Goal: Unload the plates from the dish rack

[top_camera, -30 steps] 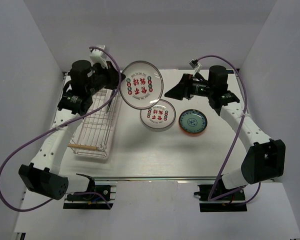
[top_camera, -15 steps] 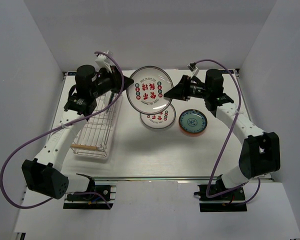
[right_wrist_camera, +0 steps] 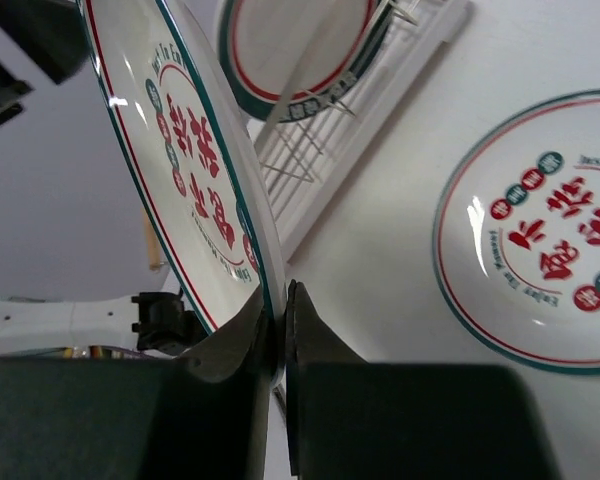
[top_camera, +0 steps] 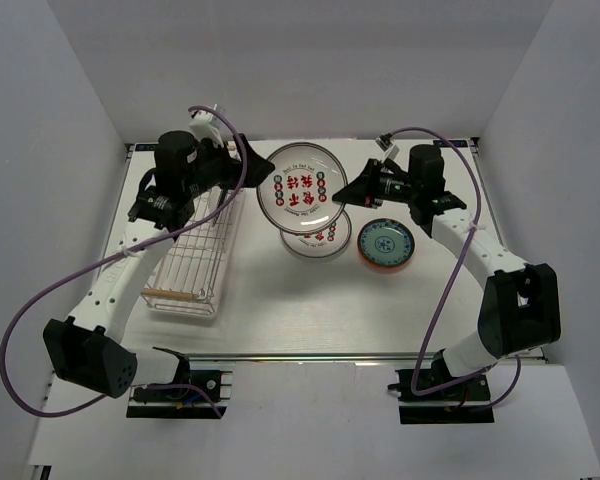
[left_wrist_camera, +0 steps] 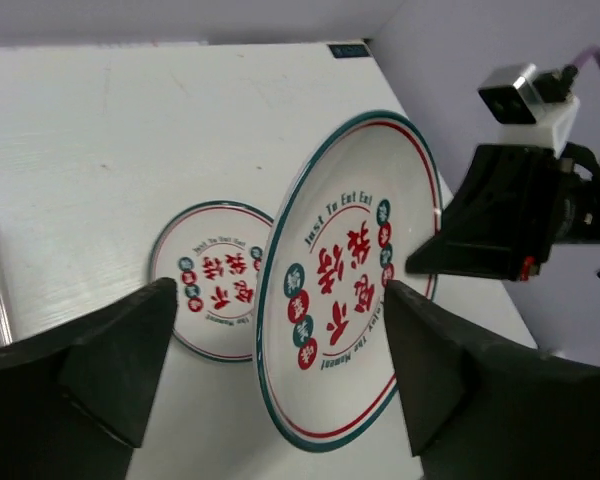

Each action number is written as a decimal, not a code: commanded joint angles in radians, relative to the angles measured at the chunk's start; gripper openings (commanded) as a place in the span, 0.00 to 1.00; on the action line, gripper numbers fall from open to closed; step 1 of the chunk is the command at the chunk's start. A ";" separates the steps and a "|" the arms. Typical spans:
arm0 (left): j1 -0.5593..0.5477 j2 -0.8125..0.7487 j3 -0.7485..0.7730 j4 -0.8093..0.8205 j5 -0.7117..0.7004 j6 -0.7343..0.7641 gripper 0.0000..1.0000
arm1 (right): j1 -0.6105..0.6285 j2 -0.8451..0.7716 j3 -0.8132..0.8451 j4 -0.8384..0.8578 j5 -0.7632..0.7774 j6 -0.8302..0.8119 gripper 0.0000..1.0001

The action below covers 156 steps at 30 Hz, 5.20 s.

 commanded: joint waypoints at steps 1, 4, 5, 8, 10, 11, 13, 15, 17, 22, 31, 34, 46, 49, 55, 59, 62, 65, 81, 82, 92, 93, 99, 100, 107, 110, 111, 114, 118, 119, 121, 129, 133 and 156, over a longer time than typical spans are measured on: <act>-0.001 -0.014 0.074 -0.116 -0.142 0.017 0.98 | -0.007 -0.027 0.018 -0.087 0.074 -0.074 0.00; -0.001 -0.051 0.070 -0.189 -0.326 0.025 0.98 | -0.017 -0.021 0.025 -0.198 0.157 -0.118 0.00; -0.001 -0.061 0.070 -0.223 -0.427 0.029 0.98 | -0.020 -0.013 0.026 -0.223 0.180 -0.126 0.00; -0.001 -0.114 0.057 -0.272 -0.558 0.031 0.98 | -0.021 0.016 0.028 -0.302 0.283 -0.152 0.00; 0.009 -0.137 0.047 -0.321 -0.682 0.010 0.98 | -0.022 0.040 0.026 -0.327 0.314 -0.163 0.00; 0.009 -0.143 0.041 -0.346 -0.737 -0.004 0.98 | -0.021 0.071 0.025 -0.341 0.317 -0.164 0.00; 0.022 -0.161 0.021 -0.348 -0.767 -0.020 0.98 | -0.022 0.100 0.025 -0.349 0.320 -0.163 0.00; 0.022 -0.166 -0.002 -0.341 -0.785 -0.023 0.98 | -0.021 0.151 0.031 -0.353 0.321 -0.155 0.00; 0.022 -0.161 -0.004 -0.351 -0.805 -0.032 0.98 | -0.020 0.197 0.049 -0.367 0.355 -0.149 0.00; 0.022 -0.132 -0.001 -0.364 -0.819 -0.026 0.98 | -0.013 0.267 0.067 -0.370 0.461 -0.149 0.00; 0.022 -0.109 -0.022 -0.337 -0.794 0.005 0.98 | 0.010 0.349 0.109 -0.367 0.446 -0.143 0.09; 0.022 -0.100 -0.021 -0.335 -0.793 0.013 0.98 | 0.013 0.362 0.130 -0.376 0.444 -0.144 0.25; 0.022 0.006 0.062 -0.404 -0.856 0.054 0.98 | 0.061 0.361 0.229 -0.533 0.492 -0.313 0.89; 0.022 0.015 0.065 -0.404 -0.859 0.054 0.98 | 0.070 0.337 0.232 -0.562 0.490 -0.345 0.89; 0.022 0.040 0.082 -0.410 -0.874 0.082 0.98 | 0.068 0.268 0.221 -0.553 0.533 -0.338 0.89; 0.013 0.079 0.097 -0.407 -0.894 0.126 0.98 | 0.065 0.197 0.203 -0.550 0.584 -0.324 0.89; 0.004 0.104 0.109 -0.415 -0.850 0.172 0.98 | 0.059 0.143 0.177 -0.542 0.611 -0.328 0.89; 0.004 0.116 0.111 -0.388 -0.765 0.206 0.98 | 0.059 0.106 0.163 -0.553 0.639 -0.341 0.89; 0.004 0.124 0.108 -0.329 -0.662 0.218 0.98 | 0.050 0.033 0.097 -0.565 0.657 -0.376 0.89; 0.004 0.145 0.120 -0.331 -0.673 0.217 0.98 | 0.047 0.031 0.095 -0.563 0.657 -0.374 0.89; 0.004 0.276 0.189 -0.344 -0.718 0.237 0.94 | 0.038 0.017 0.081 -0.557 0.657 -0.385 0.89; 0.004 0.281 0.188 -0.343 -0.731 0.234 0.93 | 0.038 0.013 0.078 -0.554 0.657 -0.391 0.89; 0.004 0.328 0.218 -0.398 -0.813 0.214 0.63 | 0.033 0.001 0.057 -0.548 0.656 -0.403 0.89; 0.004 0.330 0.218 -0.410 -0.816 0.207 0.53 | 0.032 0.002 0.052 -0.542 0.653 -0.408 0.89; -0.005 0.313 0.203 -0.421 -0.842 0.188 0.33 | 0.027 0.007 0.032 -0.530 0.637 -0.410 0.89; -0.005 0.297 0.208 -0.427 -0.851 0.188 0.25 | 0.022 0.001 0.028 -0.522 0.637 -0.411 0.89; -0.005 0.293 0.211 -0.429 -0.853 0.189 0.23 | 0.021 -0.001 0.026 -0.525 0.637 -0.411 0.89; -0.005 0.275 0.234 -0.439 -0.865 0.192 0.13 | 0.019 -0.006 0.023 -0.522 0.636 -0.411 0.89; -0.005 0.252 0.249 -0.452 -0.902 0.201 0.02 | 0.018 -0.009 0.023 -0.524 0.634 -0.413 0.89; -0.005 0.250 0.252 -0.456 -0.923 0.204 0.00 | 0.018 -0.009 0.023 -0.524 0.633 -0.411 0.89; -0.005 0.239 0.263 -0.461 -0.951 0.206 0.00 | 0.016 -0.012 0.025 -0.524 0.631 -0.411 0.89; -0.005 0.198 0.309 -0.469 -1.054 0.230 0.00 | 0.016 -0.024 0.026 -0.524 0.624 -0.411 0.89; -0.005 0.167 0.355 -0.463 -1.069 0.241 0.00 | 0.016 -0.038 0.032 -0.530 0.622 -0.413 0.89; -0.005 -0.031 0.137 -0.133 0.172 0.148 0.00 | 0.022 -0.358 -0.190 -0.087 0.239 -0.403 0.89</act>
